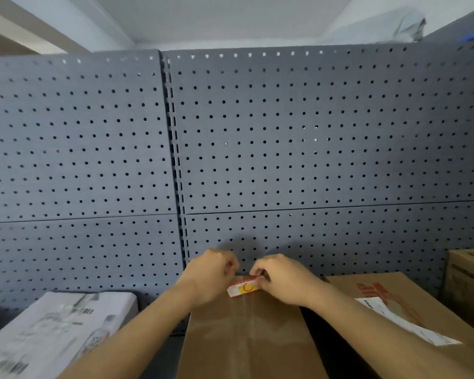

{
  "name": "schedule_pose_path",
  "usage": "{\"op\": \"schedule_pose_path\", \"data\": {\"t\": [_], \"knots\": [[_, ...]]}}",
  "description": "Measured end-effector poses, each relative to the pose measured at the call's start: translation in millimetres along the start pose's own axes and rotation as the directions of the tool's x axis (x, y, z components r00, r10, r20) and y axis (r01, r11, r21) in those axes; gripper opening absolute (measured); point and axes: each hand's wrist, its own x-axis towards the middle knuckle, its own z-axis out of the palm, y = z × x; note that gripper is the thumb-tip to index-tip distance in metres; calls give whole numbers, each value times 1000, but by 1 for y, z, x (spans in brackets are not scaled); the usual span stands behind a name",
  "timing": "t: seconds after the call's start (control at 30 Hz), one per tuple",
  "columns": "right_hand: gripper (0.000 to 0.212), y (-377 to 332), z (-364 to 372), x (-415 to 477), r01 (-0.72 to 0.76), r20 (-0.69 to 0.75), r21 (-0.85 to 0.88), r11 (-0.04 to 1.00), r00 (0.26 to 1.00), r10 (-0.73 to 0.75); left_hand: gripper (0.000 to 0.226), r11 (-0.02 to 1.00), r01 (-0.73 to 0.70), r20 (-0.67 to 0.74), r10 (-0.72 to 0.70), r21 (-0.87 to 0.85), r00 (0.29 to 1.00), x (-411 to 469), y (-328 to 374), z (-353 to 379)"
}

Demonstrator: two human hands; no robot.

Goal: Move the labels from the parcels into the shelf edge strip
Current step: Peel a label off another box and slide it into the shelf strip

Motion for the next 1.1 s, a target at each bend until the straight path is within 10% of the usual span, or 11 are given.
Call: {"op": "schedule_pose_path", "data": {"t": [0.33,0.9,1.1], "knots": [[34,10,4,30,120,188,65,991,973,-130,20,1000,11,-32,-11,-29,999,21,-12,14],[34,-23,-12,25,-263,452,20,965,863,226,19,990,-76,1,77,-117,997,2,-6,8],[21,-33,-18,4,-374,286,143,916,902,323,19,985,-126,-10,126,-116,992,-13,0,2]]}}
